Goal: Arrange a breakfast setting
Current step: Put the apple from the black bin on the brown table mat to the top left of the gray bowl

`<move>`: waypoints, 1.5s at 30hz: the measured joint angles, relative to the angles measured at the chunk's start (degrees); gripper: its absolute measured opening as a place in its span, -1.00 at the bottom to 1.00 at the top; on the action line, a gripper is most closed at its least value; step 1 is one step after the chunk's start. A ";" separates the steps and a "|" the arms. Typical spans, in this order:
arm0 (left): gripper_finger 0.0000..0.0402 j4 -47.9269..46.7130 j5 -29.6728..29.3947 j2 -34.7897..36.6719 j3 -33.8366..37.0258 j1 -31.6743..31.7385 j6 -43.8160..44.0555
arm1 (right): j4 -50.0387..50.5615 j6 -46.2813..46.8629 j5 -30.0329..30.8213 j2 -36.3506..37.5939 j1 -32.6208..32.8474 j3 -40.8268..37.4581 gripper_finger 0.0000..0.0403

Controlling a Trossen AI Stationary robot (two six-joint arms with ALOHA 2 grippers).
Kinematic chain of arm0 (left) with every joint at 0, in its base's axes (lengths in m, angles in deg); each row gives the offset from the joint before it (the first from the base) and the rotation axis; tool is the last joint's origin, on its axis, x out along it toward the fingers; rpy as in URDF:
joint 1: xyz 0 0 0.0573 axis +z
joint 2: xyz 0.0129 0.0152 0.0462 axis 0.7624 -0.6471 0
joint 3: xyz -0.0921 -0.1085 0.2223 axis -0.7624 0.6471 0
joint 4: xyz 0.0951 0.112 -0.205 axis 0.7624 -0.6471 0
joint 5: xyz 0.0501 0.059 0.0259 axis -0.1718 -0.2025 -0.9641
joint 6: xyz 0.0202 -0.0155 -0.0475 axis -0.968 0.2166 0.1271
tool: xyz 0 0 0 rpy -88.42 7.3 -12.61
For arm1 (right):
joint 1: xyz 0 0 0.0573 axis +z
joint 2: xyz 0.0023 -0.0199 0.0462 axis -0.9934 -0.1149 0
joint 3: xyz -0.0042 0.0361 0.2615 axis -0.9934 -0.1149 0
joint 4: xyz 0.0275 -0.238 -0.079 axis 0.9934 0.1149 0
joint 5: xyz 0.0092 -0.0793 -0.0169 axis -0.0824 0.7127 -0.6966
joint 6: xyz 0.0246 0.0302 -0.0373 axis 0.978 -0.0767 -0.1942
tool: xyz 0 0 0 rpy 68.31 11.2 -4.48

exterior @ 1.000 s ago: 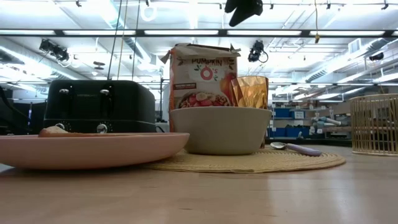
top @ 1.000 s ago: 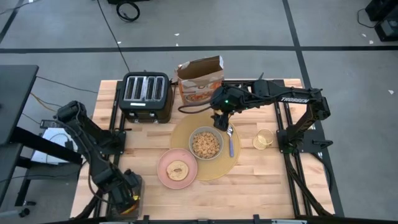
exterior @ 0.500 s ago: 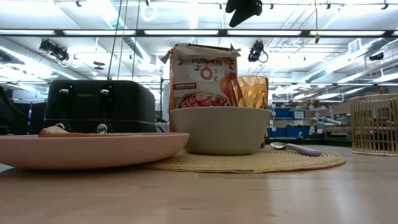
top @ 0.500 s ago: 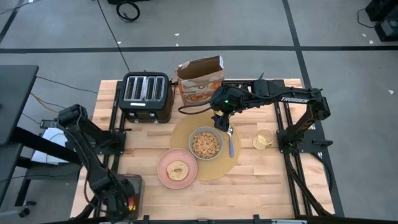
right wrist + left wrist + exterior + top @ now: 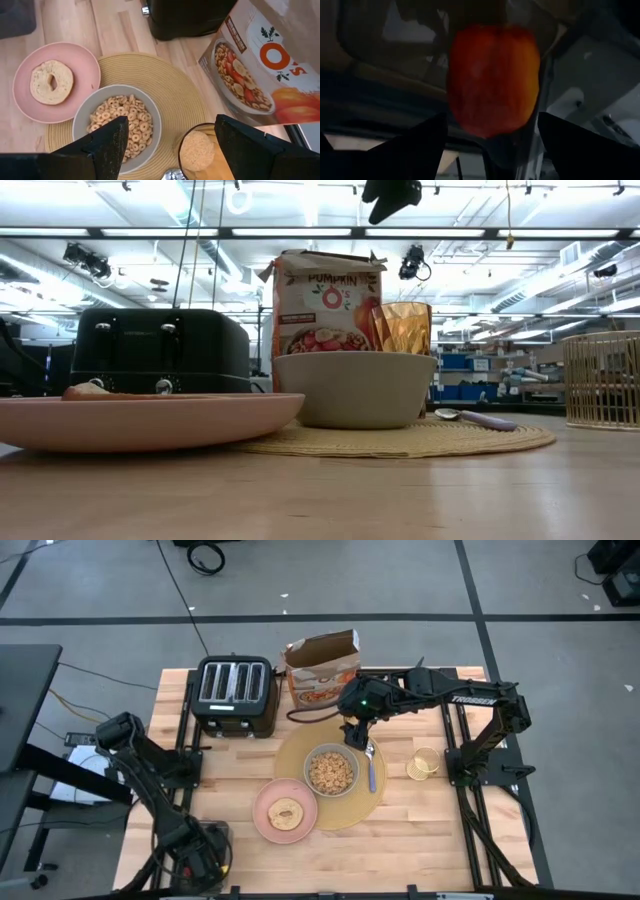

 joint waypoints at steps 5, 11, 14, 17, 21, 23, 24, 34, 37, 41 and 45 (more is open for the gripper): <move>0.47 -0.31 -3.15 0.00 -0.25 0.29 0.30 | -0.02 -0.06 0.07 0.00 -0.21 0.00 0.49; -0.09 -6.00 -5.87 0.80 -5.28 1.10 -1.82 | 0.00 -0.02 0.05 0.00 -0.23 0.00 0.49; -0.13 -5.63 -7.21 0.71 -6.01 0.95 -2.39 | 0.00 -0.07 0.05 0.00 -0.20 0.00 0.49; 0.02 -5.74 -7.30 0.70 -6.01 0.73 -2.22 | 0.00 0.00 0.05 0.00 -0.23 0.00 0.49; 0.36 -6.09 -6.93 0.70 -5.99 1.45 -1.32 | 0.00 0.00 0.05 0.00 -0.20 0.00 0.49; 0.53 -6.11 -7.00 0.70 -5.99 1.57 -0.86 | 0.00 0.00 0.05 0.00 -0.21 0.00 0.49; 0.62 -6.08 -6.99 0.70 -5.99 1.60 -0.24 | 0.00 -0.01 0.05 0.00 -0.23 0.00 0.49; 0.89 -2.91 -1.91 -3.70 -5.95 0.75 1.56 | 0.10 -0.11 0.02 0.00 -0.20 -0.04 0.49; 0.89 -3.13 0.32 -5.62 -5.95 0.01 1.39 | 0.45 -0.13 0.02 0.00 -0.21 -0.04 0.49; 0.89 -2.68 2.41 -7.77 -5.95 -1.67 1.04 | 0.60 -0.18 -0.17 0.00 -0.20 -0.04 0.49; 0.89 -3.78 2.47 -10.38 -5.97 -2.82 0.26 | 0.59 -0.37 -0.19 0.00 -0.20 -0.04 0.49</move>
